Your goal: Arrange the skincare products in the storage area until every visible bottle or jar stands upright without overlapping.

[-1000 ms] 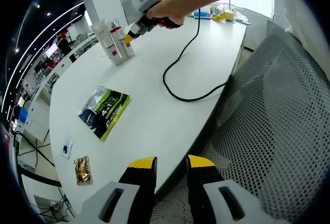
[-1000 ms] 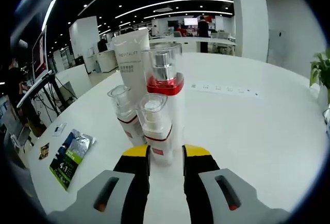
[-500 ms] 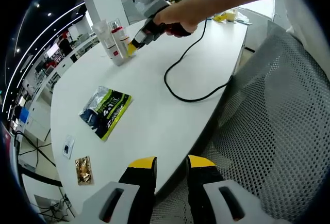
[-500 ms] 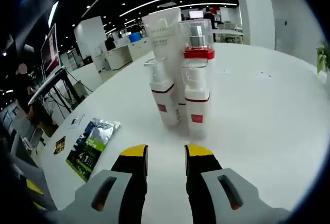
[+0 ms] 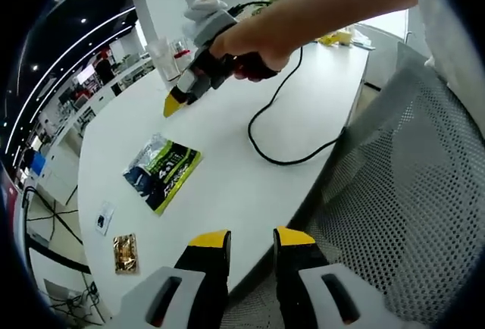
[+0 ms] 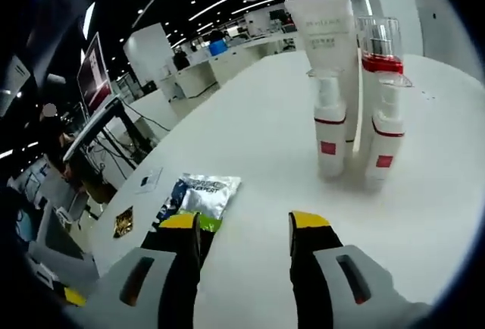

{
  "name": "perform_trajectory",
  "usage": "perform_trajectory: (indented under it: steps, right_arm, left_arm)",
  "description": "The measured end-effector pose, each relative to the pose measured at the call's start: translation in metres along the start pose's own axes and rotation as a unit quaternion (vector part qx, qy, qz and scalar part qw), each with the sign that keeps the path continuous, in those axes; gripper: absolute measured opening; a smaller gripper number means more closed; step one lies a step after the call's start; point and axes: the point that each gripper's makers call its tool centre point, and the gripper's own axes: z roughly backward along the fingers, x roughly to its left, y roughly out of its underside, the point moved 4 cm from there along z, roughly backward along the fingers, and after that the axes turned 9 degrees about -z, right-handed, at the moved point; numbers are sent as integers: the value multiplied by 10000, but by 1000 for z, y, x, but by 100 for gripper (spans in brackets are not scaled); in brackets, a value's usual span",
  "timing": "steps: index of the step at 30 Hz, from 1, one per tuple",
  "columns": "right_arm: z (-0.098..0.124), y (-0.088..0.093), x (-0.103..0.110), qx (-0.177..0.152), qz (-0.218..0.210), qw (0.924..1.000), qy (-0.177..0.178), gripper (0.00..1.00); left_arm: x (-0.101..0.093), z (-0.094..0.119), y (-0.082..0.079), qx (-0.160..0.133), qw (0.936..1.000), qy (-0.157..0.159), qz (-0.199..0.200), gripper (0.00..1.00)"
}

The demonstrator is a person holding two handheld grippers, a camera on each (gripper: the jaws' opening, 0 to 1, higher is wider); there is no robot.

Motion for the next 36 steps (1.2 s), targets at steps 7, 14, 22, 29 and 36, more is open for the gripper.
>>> perform_trajectory:
  steps: [7,14,22,29,36]
  right_arm:
    - [-14,23,32,797,155,9967,-26,56]
    - [-31,28,57,1457,144,9885,379,65]
    - [-63,34,60,2044,307,9698,1298,86]
    - [-84,36,68,2266,729,9559,1718,97]
    - [-87,42,80,2316,984,9483,1935,97]
  left_arm:
    - [2,0,1,-28,10000,-92,5,21]
    - [1,2,-1,-110,9999,-81,-49,21]
    - [3,5,-5,-273,9994,-199,-114,21]
    - [4,7,-7,-336,9989,-269,-165,21]
    - [6,7,-7,-337,9988,-309,-196,21]
